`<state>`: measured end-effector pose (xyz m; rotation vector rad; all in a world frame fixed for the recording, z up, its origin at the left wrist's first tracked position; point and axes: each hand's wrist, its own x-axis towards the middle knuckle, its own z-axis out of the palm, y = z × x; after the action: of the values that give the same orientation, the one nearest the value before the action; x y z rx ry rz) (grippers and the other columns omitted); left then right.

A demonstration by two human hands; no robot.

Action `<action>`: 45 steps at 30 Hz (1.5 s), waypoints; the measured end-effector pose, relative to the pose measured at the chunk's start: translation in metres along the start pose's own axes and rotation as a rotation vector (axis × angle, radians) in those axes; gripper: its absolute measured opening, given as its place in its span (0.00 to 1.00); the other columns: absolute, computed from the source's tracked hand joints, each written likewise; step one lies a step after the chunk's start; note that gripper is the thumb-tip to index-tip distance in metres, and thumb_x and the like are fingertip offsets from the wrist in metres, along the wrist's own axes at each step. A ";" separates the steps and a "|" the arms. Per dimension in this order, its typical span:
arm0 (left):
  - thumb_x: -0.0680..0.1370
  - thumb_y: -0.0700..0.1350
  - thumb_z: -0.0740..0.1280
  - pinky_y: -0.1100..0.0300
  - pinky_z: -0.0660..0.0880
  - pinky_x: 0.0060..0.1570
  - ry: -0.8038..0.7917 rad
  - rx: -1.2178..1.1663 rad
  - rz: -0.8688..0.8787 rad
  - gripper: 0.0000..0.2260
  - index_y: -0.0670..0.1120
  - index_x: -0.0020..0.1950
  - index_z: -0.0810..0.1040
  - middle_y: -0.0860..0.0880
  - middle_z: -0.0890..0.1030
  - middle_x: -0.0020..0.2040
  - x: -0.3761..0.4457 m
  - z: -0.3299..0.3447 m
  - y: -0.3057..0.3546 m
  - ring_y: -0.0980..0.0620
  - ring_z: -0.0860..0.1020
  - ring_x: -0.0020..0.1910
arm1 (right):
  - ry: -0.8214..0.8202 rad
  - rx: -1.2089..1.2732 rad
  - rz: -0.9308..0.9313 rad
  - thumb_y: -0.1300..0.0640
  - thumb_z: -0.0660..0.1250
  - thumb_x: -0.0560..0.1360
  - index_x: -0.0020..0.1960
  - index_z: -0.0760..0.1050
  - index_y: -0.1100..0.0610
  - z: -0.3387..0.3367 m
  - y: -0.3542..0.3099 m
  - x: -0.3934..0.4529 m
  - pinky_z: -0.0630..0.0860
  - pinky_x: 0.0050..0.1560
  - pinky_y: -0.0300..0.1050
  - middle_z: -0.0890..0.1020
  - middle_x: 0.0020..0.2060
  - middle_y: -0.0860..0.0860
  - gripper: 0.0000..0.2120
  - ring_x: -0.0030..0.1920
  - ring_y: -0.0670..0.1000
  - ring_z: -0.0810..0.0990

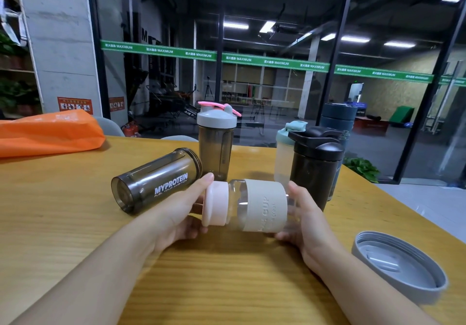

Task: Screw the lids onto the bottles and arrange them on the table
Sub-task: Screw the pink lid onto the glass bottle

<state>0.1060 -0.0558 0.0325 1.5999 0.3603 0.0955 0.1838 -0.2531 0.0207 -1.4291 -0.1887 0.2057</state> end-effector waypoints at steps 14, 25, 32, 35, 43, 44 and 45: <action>0.65 0.44 0.66 0.57 0.78 0.42 -0.100 -0.064 0.303 0.22 0.52 0.59 0.78 0.46 0.79 0.56 -0.002 -0.003 0.002 0.48 0.79 0.50 | 0.009 0.000 0.010 0.42 0.62 0.76 0.56 0.75 0.50 -0.001 0.000 0.001 0.73 0.25 0.42 0.82 0.46 0.57 0.15 0.40 0.59 0.79; 0.69 0.66 0.63 0.50 0.78 0.50 -0.018 -0.046 0.154 0.27 0.44 0.52 0.74 0.43 0.80 0.56 0.001 0.001 0.002 0.42 0.80 0.53 | -0.005 -0.006 -0.011 0.42 0.63 0.75 0.54 0.76 0.51 -0.001 0.003 0.005 0.74 0.24 0.42 0.82 0.45 0.56 0.15 0.32 0.55 0.78; 0.76 0.57 0.64 0.59 0.74 0.30 -0.079 -0.062 0.020 0.16 0.44 0.44 0.67 0.41 0.78 0.36 -0.004 0.007 0.001 0.46 0.74 0.29 | -0.045 -0.026 -0.032 0.42 0.62 0.75 0.60 0.75 0.50 -0.002 0.007 0.006 0.74 0.26 0.43 0.82 0.49 0.58 0.18 0.37 0.57 0.79; 0.77 0.52 0.65 0.58 0.74 0.31 -0.057 -0.055 0.087 0.19 0.35 0.50 0.71 0.40 0.77 0.39 -0.003 0.007 0.002 0.47 0.74 0.29 | -0.031 -0.017 -0.028 0.41 0.62 0.74 0.58 0.76 0.50 -0.002 0.007 0.007 0.74 0.25 0.42 0.82 0.51 0.57 0.18 0.38 0.58 0.80; 0.67 0.51 0.73 0.58 0.74 0.35 -0.136 -0.058 0.202 0.23 0.45 0.59 0.74 0.39 0.76 0.45 -0.007 0.004 0.003 0.46 0.76 0.34 | -0.032 -0.003 -0.022 0.41 0.62 0.75 0.57 0.77 0.49 -0.004 0.006 0.009 0.74 0.26 0.43 0.81 0.53 0.58 0.16 0.39 0.59 0.81; 0.67 0.51 0.71 0.56 0.73 0.36 -0.143 -0.061 0.213 0.22 0.46 0.59 0.74 0.39 0.77 0.45 -0.006 0.004 0.003 0.46 0.76 0.35 | -0.036 -0.002 -0.021 0.41 0.62 0.75 0.57 0.77 0.49 -0.005 0.006 0.010 0.74 0.26 0.43 0.81 0.53 0.58 0.17 0.39 0.59 0.81; 0.67 0.51 0.71 0.55 0.73 0.37 -0.146 -0.064 0.223 0.22 0.47 0.59 0.74 0.40 0.77 0.46 -0.007 0.003 0.003 0.46 0.76 0.36 | -0.039 -0.003 -0.022 0.40 0.62 0.74 0.57 0.77 0.49 -0.005 0.006 0.010 0.74 0.26 0.43 0.81 0.53 0.58 0.17 0.40 0.60 0.81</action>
<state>0.1011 -0.0611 0.0359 1.5684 0.0644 0.1586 0.1943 -0.2548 0.0138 -1.4264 -0.2362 0.2155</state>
